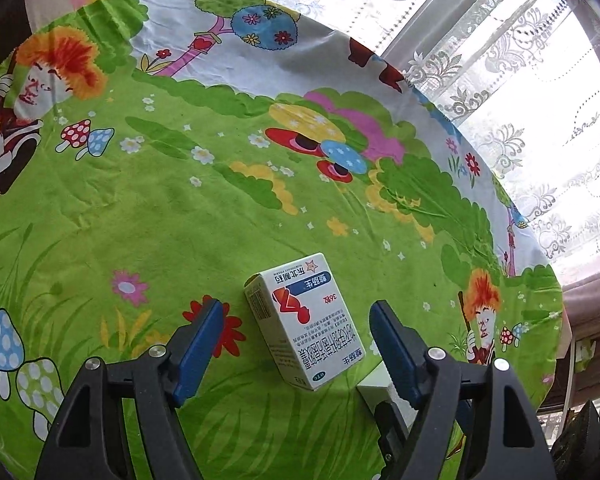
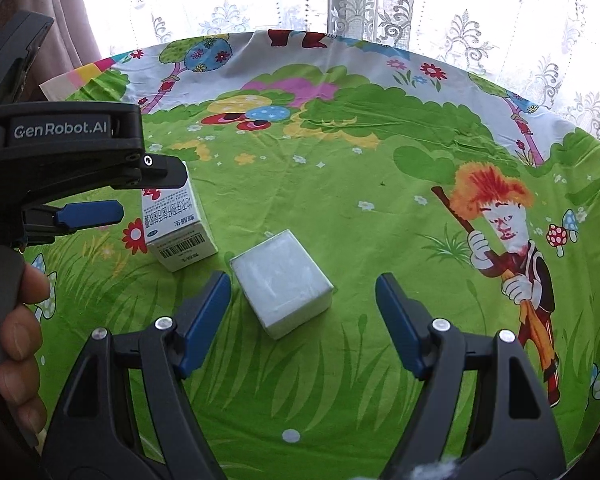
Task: Organize rigid objects
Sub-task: 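Grasp the white-and-red medicine box with the left gripper while the right grasps the white cube box, then carry both boxes to the purple box and open both grippers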
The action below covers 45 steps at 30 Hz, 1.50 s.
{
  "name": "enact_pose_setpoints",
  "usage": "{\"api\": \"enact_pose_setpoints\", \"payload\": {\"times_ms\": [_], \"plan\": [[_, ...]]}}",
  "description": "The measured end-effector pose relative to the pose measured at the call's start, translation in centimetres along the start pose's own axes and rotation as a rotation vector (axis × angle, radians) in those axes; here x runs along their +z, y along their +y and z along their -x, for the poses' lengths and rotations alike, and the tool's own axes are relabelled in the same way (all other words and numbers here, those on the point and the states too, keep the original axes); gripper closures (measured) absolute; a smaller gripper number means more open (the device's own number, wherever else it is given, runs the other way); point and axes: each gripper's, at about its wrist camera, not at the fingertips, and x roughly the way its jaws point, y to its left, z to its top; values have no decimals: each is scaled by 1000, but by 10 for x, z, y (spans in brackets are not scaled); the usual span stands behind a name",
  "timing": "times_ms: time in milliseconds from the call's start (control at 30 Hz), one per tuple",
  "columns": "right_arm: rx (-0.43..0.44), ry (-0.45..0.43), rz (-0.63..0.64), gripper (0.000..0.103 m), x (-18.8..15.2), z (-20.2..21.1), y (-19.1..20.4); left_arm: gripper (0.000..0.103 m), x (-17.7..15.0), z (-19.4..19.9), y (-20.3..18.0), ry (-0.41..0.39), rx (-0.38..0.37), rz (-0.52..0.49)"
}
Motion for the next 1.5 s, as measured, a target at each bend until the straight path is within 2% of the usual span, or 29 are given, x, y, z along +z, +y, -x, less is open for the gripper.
{"api": "enact_pose_setpoints", "payload": {"times_ms": [167, 233, 300, 400, 533, 867, 1100, 1500], "plan": [[18, 14, -12, 26, -1, -12, -2, 27, -1, -15, -2, 15, 28, -7], [27, 27, -20, 35, -3, -15, -3, 29, -3, -18, -4, 7, 31, -34], [31, 46, -14, 49, -5, -18, -2, 35, -4, -19, -5, 5, 16, -54], [23, 48, -4, 53, -6, -16, 0, 48, -6, -15, -9, 1, 2, -91], [37, 63, -16, 55, -9, -14, 1, 55, -10, -9, -10, 5, -9, -121], [88, 73, -43, 55, -23, 7, 7, 57, -27, 18, 4, 24, -50, -133], [128, 35, -23, 55, -28, 46, 24, 57, -42, 62, 19, -20, -80, -123], [222, -30, 45, 55, -46, 120, 78, 57, -80, 138, 70, -94, -128, -69]]}}
